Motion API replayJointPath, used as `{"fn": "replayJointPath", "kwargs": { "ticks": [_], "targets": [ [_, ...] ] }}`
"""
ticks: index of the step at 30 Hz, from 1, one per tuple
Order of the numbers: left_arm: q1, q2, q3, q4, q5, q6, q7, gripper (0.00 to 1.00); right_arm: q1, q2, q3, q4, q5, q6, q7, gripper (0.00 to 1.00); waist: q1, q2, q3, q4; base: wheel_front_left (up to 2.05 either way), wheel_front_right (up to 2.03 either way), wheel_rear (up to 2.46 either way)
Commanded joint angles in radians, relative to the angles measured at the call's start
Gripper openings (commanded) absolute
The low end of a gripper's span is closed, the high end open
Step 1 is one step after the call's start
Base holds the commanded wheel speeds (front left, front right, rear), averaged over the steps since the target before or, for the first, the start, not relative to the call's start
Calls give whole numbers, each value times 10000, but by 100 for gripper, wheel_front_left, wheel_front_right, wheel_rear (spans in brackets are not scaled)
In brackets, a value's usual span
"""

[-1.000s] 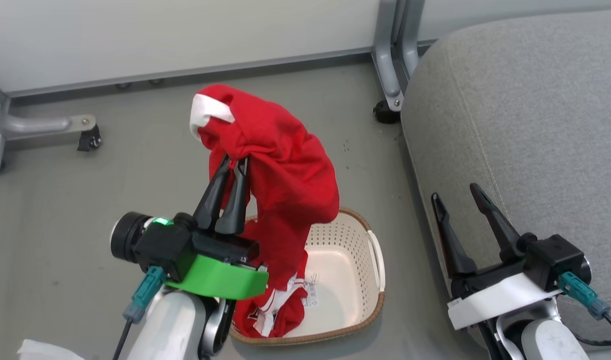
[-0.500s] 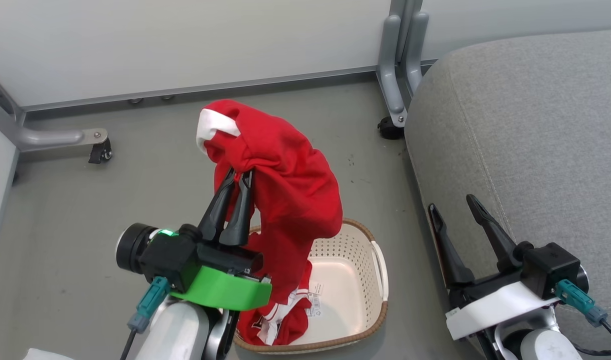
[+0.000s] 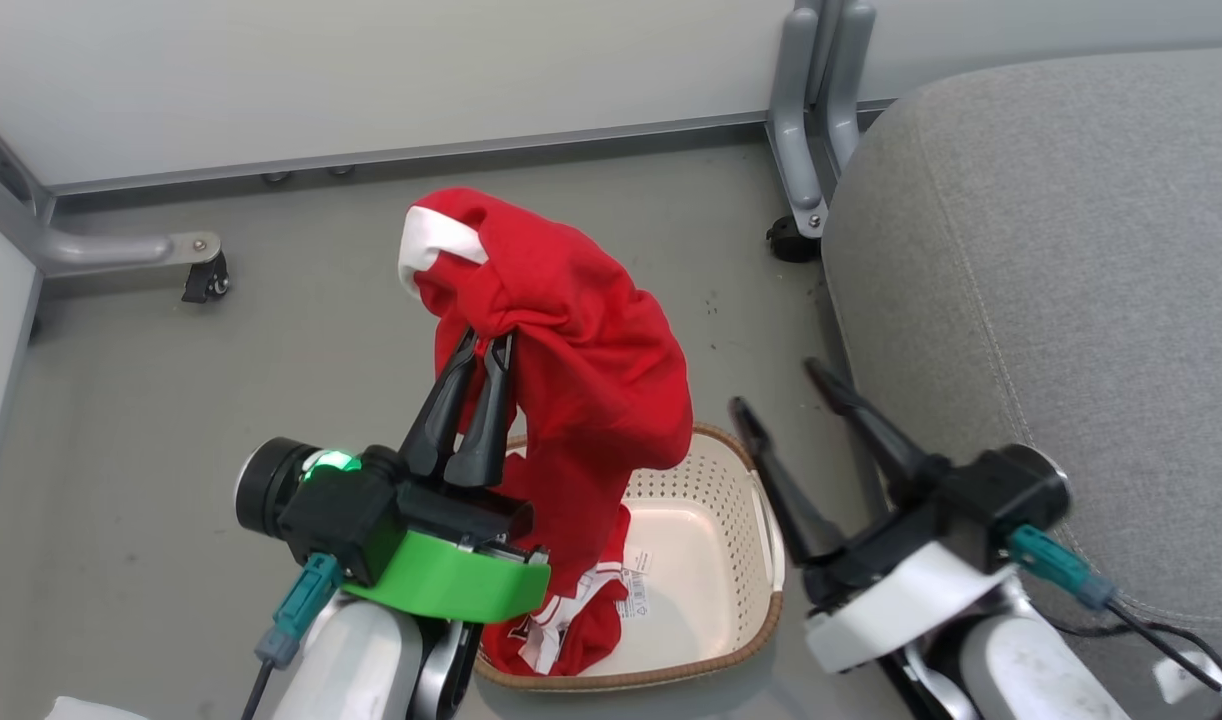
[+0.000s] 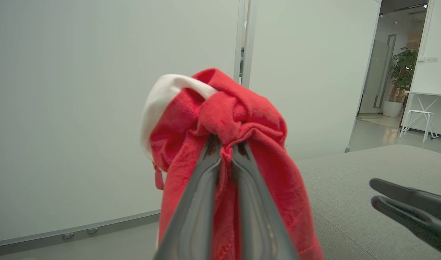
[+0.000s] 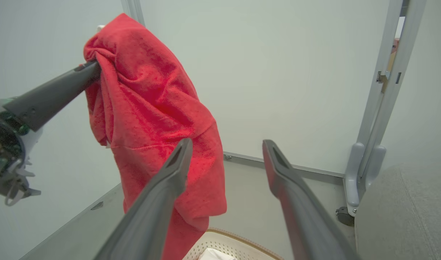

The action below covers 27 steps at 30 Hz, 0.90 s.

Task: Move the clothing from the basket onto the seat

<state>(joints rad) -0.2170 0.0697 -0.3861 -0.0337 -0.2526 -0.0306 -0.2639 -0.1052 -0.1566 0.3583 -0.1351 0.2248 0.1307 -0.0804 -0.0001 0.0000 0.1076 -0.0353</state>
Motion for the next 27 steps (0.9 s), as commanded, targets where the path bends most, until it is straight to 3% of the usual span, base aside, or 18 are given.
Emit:
{"fn": "replayJointPath", "kwargs": {
  "ticks": [1, 10, 22, 23, 24, 25, 27],
  "targets": [
    [-204, -42, 14, -69, 18, -31, -8, 0, -336, -92, 349, 98, 138, 1, 11, 100, 1, 0, 61, 58, 0, 0, 0],
    [-372, -70, -231, 118, 50, -96, -9, 0, -2438, -195, 2574, 1415, 800, 1, -260, 100, 1, 0, 260, 272, 0, 0, 0],
    [-515, -77, -417, 115, -39, -106, -8, 0, -4416, 201, 4127, 3645, 1388, 1, -587, 100, 1, 0, 358, 332, 0, 0, 0],
    [-512, -80, -431, 108, -48, -111, -8, 0, -4514, 223, 4196, 3789, 1430, 1, -546, 87, 1, 0, 353, 333, 0, 0, 0],
    [-510, -83, -441, 101, -55, -115, -8, 0, -4619, 253, 4272, 3924, 1463, 1, -546, 40, 1, 0, 352, 333, 0, 0, 0],
    [-508, -83, -444, 99, -65, -113, -8, 0, -4700, 281, 4322, 4031, 1511, 1, -596, 2, 1, 0, 354, 332, 0, 0, 0],
    [-496, -85, -452, 104, -90, -111, -8, 0, -4828, 310, 4436, 4236, 1621, 1, -643, 0, 1, 0, 356, 334, 0, 0, 0]
  ]
}}
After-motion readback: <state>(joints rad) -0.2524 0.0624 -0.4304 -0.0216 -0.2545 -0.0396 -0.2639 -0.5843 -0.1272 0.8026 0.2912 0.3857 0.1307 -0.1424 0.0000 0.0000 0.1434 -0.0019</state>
